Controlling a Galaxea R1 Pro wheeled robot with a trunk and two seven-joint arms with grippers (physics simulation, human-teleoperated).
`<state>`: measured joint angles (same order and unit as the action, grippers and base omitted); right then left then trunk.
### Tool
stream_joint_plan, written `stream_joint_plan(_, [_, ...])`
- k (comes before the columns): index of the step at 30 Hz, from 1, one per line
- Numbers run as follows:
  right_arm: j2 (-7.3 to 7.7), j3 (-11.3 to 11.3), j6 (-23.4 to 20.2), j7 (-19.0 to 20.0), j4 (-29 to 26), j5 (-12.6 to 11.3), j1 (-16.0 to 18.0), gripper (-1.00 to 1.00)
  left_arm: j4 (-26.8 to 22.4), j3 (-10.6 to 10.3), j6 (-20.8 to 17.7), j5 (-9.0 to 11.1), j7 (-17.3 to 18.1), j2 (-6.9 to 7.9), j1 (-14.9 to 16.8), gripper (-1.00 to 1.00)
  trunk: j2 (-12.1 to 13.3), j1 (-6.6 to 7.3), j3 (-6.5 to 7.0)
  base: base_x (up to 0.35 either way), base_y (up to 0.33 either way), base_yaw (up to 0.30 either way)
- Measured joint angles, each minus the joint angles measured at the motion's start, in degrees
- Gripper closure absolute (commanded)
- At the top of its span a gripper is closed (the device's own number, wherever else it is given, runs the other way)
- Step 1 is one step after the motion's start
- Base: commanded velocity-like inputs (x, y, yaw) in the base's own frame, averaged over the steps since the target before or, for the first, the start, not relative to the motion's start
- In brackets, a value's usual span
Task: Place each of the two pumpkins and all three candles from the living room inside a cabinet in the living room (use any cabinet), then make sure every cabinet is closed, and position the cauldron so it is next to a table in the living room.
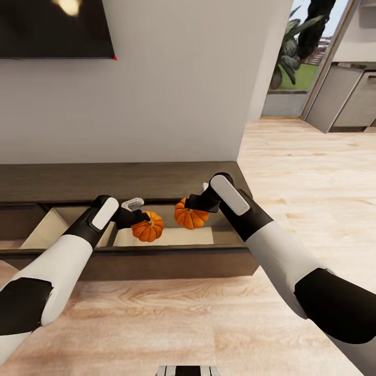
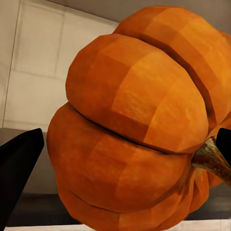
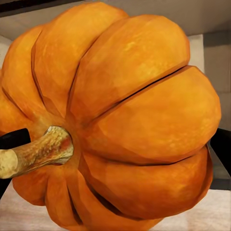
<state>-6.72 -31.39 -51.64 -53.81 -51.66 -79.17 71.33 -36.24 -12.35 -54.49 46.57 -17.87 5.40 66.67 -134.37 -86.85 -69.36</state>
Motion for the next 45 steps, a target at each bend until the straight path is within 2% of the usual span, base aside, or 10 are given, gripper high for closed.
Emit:
stream_joint_plan(18, [-0.03, 0.0, 0.0, 0.0, 0.1, 0.0, 0.0, 1.00, 0.3, 0.1, 2.0, -0.2, 0.1, -0.12, 0.0, 1.00, -0.4, -0.20, -0.18, 0.089, 0.002, 0.000])
stream_joint_plan(25, [0.06, 0.0, -0.8, -0.4, 2.9, 0.0, 0.0, 1.00, 0.7, -1.0, 4.0, -0.1, -0.2, -0.19, 0.0, 1.00, -0.4, -0.22, -0.18, 0.046, 0.000, 0.000])
stream_joint_plan(31, [1.33, -0.1, -0.9, -0.2, 3.8, -0.1, 0.0, 1.00, 0.7, -1.2, 4.2, 0.0, -0.2, -0.16, 0.0, 1.00, -0.4, -0.22, -0.18, 0.002, 0.000, 0.000])
stream_joint_plan(45, [1.52, -0.1, -0.8, -0.2, 4.1, -0.2, 0.0, 1.00, 0.7, -1.3, 4.7, -0.1, -0.2, -0.39, 0.0, 1.00, -4.8, -2.64, -2.15, 0.000, 0.000, 0.000])
